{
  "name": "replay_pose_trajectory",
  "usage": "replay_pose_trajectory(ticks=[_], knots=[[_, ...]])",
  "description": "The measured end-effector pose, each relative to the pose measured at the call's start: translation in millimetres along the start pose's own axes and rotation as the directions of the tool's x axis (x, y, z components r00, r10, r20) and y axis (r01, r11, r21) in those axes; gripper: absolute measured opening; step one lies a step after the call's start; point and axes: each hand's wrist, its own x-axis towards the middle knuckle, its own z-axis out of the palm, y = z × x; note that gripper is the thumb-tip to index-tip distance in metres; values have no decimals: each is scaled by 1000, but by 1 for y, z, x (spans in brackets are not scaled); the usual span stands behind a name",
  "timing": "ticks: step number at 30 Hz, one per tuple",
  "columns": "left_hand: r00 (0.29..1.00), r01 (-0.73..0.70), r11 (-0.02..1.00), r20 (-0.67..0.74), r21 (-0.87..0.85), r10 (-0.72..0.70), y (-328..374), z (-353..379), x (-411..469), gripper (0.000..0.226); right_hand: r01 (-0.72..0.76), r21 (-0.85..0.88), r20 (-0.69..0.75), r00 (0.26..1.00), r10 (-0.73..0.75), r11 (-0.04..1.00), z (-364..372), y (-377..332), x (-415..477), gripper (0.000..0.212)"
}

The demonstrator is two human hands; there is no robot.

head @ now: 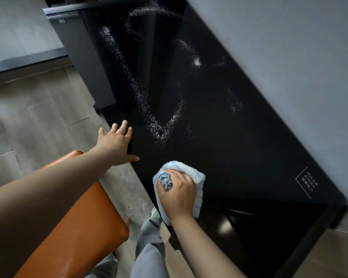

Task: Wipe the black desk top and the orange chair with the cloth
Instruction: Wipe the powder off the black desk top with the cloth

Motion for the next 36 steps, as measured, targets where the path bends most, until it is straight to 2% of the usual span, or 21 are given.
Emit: replay_pose_trajectory(ticks=[5,9,16,19,23,28,32,36], knots=[[996,-89,995,29,40,88,-18,-9,0,91,51,47,26,998,-52,998,8,-19,-23,31],[995,-103,994,14,28,103,-19,-7,-2,90,93,60,45,994,-96,994,17,-29,-37,25],[991,-136,991,3,-17,136,-28,-4,-3,89,156,113,152,973,-172,981,34,-47,-63,28],[989,-149,989,-5,-20,148,-29,-2,-4,89,92,161,189,974,-122,983,40,-58,-82,29],[985,-175,984,-1,-31,175,-33,-2,-4,89,30,169,81,996,-44,985,40,-60,-93,29],[982,-188,982,8,-19,188,-35,-4,-4,88,-196,365,48,980,191,910,23,-57,-77,36],[983,-177,984,48,16,176,-32,-11,-5,87,-128,431,-158,964,214,893,-4,-55,-53,35],[987,-148,985,81,88,141,-26,-19,-4,86,-53,448,-330,918,221,892,-37,-52,-24,30]])
